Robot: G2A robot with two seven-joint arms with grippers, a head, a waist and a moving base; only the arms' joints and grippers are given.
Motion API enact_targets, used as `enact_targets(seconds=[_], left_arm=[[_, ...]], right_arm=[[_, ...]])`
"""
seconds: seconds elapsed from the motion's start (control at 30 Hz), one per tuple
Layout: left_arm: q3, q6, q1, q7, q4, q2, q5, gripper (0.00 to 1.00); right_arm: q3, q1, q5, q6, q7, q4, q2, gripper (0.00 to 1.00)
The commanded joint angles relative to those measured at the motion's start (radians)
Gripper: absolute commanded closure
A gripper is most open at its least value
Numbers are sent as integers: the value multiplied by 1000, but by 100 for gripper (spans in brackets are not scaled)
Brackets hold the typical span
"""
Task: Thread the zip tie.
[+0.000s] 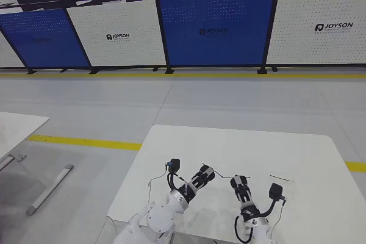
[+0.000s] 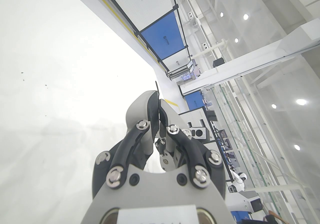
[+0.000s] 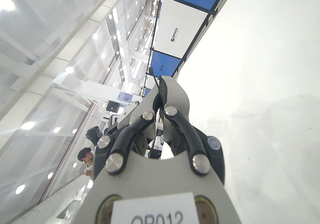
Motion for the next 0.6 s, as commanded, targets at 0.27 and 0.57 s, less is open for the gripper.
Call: enact_targets(seconds=[0.27,0.57], left_arm=[[0,0,0,0,0,0,0,100],[0,0,0,0,0,0,0,100]], right_arm=[[-4,2,-6,12,-6,2,-2,100],[-9,7,26,33,32,-2,-4,100]])
